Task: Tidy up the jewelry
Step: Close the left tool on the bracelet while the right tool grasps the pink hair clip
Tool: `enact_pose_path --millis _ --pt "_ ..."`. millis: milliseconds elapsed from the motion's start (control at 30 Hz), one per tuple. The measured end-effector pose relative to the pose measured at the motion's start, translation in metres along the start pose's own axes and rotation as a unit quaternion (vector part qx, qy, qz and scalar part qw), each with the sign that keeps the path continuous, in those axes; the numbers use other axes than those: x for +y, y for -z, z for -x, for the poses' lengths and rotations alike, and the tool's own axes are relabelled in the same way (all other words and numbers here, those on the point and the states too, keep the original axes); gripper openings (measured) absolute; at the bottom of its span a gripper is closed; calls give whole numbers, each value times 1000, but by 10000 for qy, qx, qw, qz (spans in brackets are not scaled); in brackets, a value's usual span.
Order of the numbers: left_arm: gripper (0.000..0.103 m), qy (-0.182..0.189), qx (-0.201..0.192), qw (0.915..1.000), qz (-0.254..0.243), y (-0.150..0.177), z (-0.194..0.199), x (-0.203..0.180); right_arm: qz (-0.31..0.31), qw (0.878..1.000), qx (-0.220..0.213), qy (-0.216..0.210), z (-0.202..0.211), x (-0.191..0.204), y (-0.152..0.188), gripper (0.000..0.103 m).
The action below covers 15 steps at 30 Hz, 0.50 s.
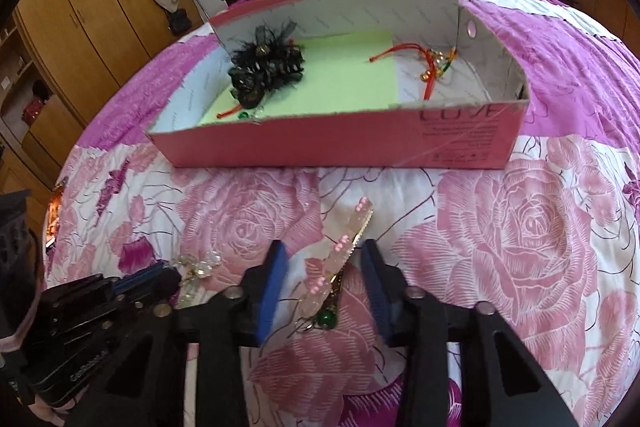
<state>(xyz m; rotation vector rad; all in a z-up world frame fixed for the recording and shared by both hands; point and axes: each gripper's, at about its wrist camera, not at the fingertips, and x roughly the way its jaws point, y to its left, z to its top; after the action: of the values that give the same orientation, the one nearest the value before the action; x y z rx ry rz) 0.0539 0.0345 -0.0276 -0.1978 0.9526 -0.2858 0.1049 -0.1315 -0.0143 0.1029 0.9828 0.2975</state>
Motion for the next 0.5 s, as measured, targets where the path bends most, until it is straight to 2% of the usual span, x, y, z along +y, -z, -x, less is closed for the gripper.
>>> enact_pose_path --millis 33,133,333,500 --pt "0 2 2 10000 3 0 -1 0 -13 10000 5 28 -1 -1 0 25" --pt "0 14 2 10000 19 0 -1 1 -130 9999 -24 -32 1 -6 0 15" --pt "0 95 -78 9999 34 0 3 2 -359 9976 -377 -448 23 -15 1 15" --pt "0 212 -236 9995 44 0 16 0 -395 9951 -692 -579 50 -18 0 15"
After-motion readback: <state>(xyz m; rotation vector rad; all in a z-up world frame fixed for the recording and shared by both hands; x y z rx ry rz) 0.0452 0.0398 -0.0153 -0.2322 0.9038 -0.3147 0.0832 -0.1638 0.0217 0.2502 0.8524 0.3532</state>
